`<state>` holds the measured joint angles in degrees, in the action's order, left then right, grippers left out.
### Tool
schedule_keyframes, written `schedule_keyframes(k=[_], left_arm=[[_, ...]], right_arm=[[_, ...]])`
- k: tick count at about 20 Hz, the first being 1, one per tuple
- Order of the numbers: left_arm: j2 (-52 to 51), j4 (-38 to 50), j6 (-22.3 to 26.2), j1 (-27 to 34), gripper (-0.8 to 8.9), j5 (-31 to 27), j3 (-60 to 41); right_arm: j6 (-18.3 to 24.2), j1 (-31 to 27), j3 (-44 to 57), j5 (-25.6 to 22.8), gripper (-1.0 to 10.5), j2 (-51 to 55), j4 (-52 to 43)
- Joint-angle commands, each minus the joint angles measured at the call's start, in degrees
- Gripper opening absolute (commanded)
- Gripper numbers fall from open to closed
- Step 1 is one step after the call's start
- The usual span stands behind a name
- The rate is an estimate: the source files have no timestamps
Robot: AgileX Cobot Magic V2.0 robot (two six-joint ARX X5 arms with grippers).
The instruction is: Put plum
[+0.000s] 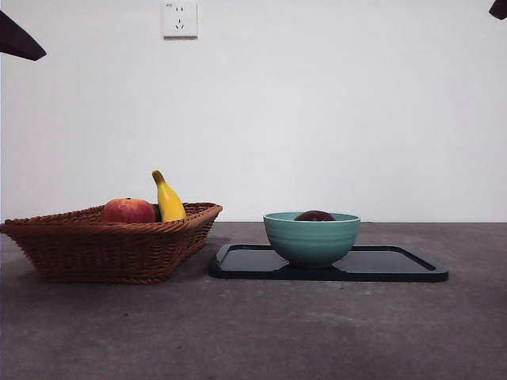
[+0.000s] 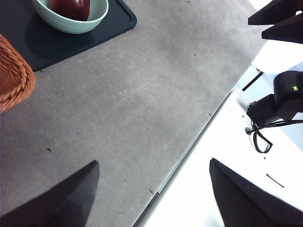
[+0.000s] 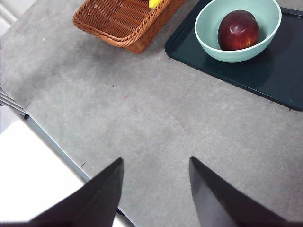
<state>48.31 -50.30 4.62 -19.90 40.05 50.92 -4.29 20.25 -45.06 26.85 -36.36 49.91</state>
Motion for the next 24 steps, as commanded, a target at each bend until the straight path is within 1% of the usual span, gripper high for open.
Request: schedule_keyframes(k=[1, 3, 6, 8, 10, 13, 14, 17, 20, 24], left_arm=[[0.3, 0.6, 0.6, -0.2, 3.74, 0.3, 0.4], [0.3, 0.9, 0.2, -0.3, 3.74, 0.3, 0.4], [0.5, 5.3, -3.8, -1.1, 3.74, 0.0, 0.5], [1.6, 9.1, -6.4, -2.4, 3.75, -2.3, 1.2], [4.3, 11.5, -7.1, -4.4, 3.78, -5.6, 3.5], [11.5, 13.1, -7.1, -7.4, 3.89, -10.2, 9.2], [14.6, 13.1, -7.0, -8.4, 4.1, -11.4, 11.9], [24.7, 13.6, -5.2, -10.7, 4.11, -13.5, 20.9], [34.5, 15.9, -4.5, -12.7, 4.11, -16.0, 29.4], [46.0, 18.1, -2.1, -14.7, 4.11, -20.1, 38.1]], right_arm=[[0.5, 0.3, -0.2, 0.2, 2.2, -0.2, -0.5], [0.5, 0.3, -0.2, 0.2, 2.2, -0.2, -0.5], [0.5, 0.3, -0.2, 0.2, 2.2, -0.2, -0.6], [0.5, 0.3, -0.2, 0.2, 2.2, -0.2, -0.5], [0.5, 0.3, -0.2, 0.2, 2.2, -0.2, -0.6], [0.5, 0.3, -0.2, 0.2, 2.2, -0.2, -0.6], [0.5, 0.3, -0.2, 0.2, 2.2, -0.2, -0.6], [0.5, 0.3, -0.2, 0.2, 2.2, -0.2, -0.6], [0.5, 0.3, -0.2, 0.2, 2.2, -0.2, -0.5], [0.5, 0.3, -0.2, 0.2, 2.2, -0.2, -0.5]])
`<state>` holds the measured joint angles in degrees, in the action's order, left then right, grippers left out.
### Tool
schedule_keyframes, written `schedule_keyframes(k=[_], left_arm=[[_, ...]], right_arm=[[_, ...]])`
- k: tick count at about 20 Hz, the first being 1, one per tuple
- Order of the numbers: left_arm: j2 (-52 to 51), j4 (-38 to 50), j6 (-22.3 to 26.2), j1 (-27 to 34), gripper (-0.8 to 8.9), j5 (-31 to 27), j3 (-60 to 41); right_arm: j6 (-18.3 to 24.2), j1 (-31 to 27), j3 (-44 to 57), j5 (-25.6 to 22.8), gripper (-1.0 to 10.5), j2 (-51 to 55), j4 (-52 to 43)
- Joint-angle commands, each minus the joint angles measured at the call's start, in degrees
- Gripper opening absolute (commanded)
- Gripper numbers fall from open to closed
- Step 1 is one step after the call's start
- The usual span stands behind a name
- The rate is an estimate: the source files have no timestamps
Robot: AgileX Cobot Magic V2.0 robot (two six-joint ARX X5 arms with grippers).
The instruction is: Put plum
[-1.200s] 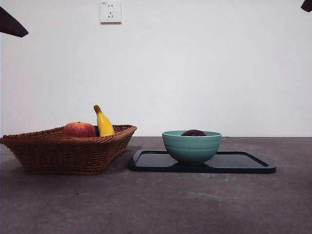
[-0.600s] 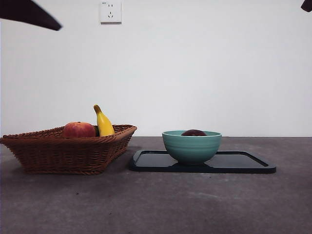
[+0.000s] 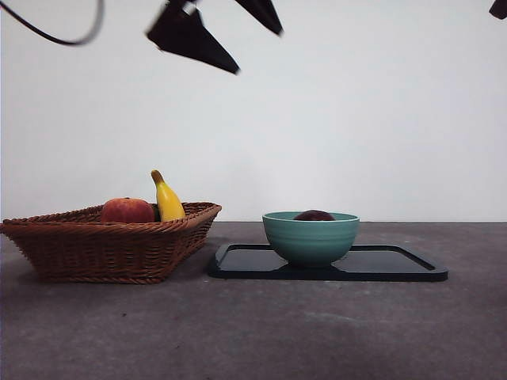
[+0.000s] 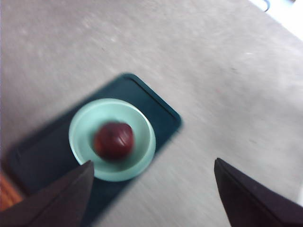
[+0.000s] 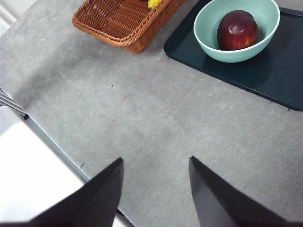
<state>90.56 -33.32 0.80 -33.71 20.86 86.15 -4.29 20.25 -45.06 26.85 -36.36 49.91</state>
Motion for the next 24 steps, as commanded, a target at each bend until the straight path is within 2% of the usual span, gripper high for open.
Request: schedule_keyframes(k=[1, 4, 10, 15, 24], left_arm=[[6.1, 2.4, 2.0, -1.3, 4.11, -1.9, 4.1], [12.5, 5.7, 3.1, -2.4, 4.1, -4.9, 6.8], [21.0, 13.2, 4.8, -3.5, 4.1, -6.6, 7.3], [25.9, 15.1, 5.2, -4.4, 4.1, -6.9, 7.3], [30.4, 15.6, 8.8, -5.3, 4.06, -9.1, 7.3]], right_arm=[[0.5, 0.3, -0.2, 0.2, 2.2, -0.2, -0.5], [0.5, 0.3, -0.2, 0.2, 2.2, -0.2, -0.5], [0.5, 0.3, -0.2, 0.2, 2.2, -0.2, 0.0], [0.4, 0.3, -0.2, 0.2, 2.2, -0.2, 1.0], [0.4, 0.3, -0.2, 0.2, 2.2, -0.2, 1.2]])
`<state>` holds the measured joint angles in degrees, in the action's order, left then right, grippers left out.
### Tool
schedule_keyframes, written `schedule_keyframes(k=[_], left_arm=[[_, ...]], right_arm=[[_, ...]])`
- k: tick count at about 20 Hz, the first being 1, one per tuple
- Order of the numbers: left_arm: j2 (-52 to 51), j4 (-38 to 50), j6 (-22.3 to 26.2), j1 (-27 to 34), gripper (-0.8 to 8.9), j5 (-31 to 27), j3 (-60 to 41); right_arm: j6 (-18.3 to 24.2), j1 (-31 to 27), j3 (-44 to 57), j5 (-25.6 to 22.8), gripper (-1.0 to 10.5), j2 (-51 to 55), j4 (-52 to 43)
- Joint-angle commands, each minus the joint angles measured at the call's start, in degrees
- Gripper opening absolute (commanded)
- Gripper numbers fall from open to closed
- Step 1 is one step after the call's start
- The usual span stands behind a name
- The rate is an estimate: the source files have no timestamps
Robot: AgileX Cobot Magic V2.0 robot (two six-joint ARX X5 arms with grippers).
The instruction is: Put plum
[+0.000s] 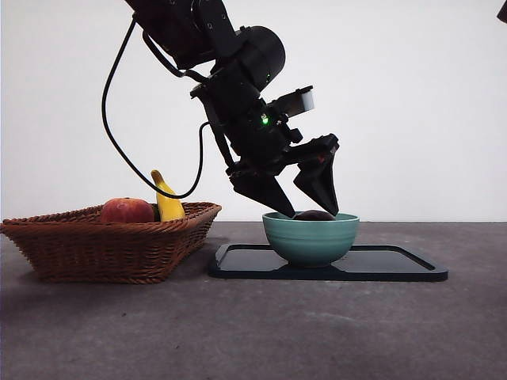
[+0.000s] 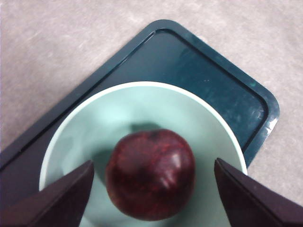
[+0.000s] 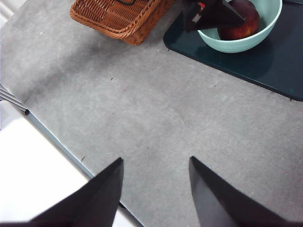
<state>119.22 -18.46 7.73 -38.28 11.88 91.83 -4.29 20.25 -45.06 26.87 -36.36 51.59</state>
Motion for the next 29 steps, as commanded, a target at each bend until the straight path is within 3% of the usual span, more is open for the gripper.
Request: schedule_keyframes(k=[1, 11, 15, 21, 29], left_arm=[[1.9, 0.7, 2.3, -0.7, 4.06, -0.1, 1.6], [3.8, 0.7, 3.0, -1.4, 4.04, -0.1, 1.6], [3.8, 0.4, 3.2, -1.5, 2.71, -0.2, 1.6], [3.5, 0.3, 3.1, -1.5, 2.4, -0.2, 1.7], [-6.5, -0.2, 2.2, -1.0, 2.4, -0.2, 1.8]], right_arm=[[0.4, 0.3, -0.2, 0.2, 2.2, -0.2, -0.5], [0.5, 0.3, -0.2, 0.1, 2.2, -0.2, -0.5], [0.5, 0.3, -0.2, 0.1, 2.2, -0.2, -0.6], [0.5, 0.3, -0.2, 0.1, 2.2, -0.2, -0.6], [0.5, 0.3, -0.2, 0.1, 2.2, -0.2, -0.6]])
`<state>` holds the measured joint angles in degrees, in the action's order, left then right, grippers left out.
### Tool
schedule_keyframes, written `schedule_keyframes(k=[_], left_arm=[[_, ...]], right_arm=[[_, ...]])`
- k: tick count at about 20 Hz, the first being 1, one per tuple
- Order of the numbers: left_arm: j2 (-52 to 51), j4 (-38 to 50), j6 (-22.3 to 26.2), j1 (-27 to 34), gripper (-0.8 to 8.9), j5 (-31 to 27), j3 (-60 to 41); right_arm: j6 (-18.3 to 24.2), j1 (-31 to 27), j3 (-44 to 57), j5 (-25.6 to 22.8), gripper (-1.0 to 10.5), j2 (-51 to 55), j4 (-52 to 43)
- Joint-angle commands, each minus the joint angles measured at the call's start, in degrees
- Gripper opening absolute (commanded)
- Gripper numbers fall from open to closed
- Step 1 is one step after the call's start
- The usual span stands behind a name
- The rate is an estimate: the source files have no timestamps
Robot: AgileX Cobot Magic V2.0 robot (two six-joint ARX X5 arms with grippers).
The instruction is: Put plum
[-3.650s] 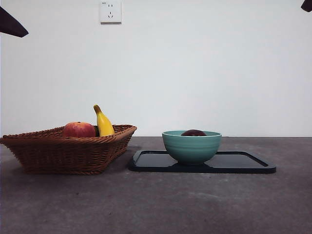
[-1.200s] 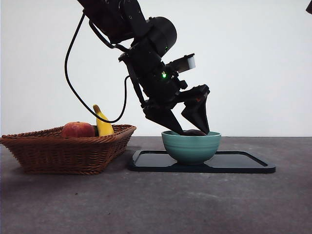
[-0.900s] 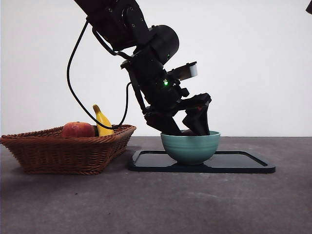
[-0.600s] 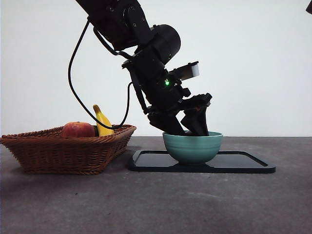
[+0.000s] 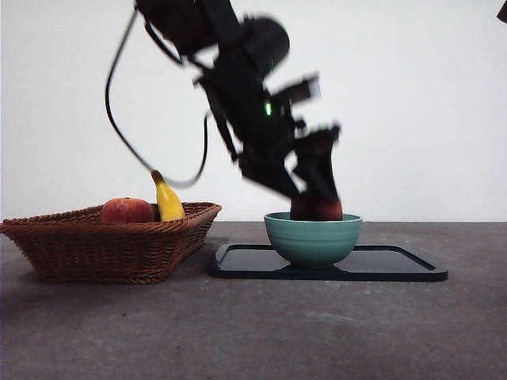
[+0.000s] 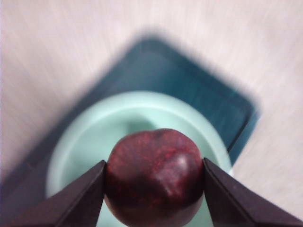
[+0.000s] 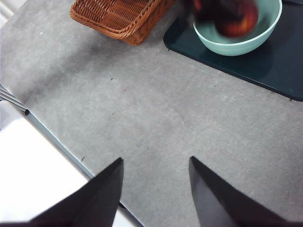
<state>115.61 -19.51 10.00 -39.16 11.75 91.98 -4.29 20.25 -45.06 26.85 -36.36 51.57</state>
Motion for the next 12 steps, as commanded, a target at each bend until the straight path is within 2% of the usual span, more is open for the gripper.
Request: schedule_keyframes(k=[1, 5, 7, 12], left_arm=[[-5.0, 0.6, -0.7, 0.1, 2.4, -0.1, 1.6], [-14.9, -3.8, -2.1, 1.3, 2.4, -0.1, 1.6], [-20.2, -7.9, -2.2, 2.2, 2.4, -0.1, 1.6], [-32.9, -19.9, -6.2, 5.6, 2.46, -0.1, 1.6]], right_arm=[[0.5, 0.3, -0.2, 0.1, 2.2, -0.2, -0.6], [0.5, 0.3, -0.2, 0.1, 2.2, -0.2, -1.0], [0.5, 0.3, -0.2, 0.1, 2.2, -0.2, -1.2], [0.6, 0.3, -0.2, 0.1, 2.2, -0.2, -1.9]])
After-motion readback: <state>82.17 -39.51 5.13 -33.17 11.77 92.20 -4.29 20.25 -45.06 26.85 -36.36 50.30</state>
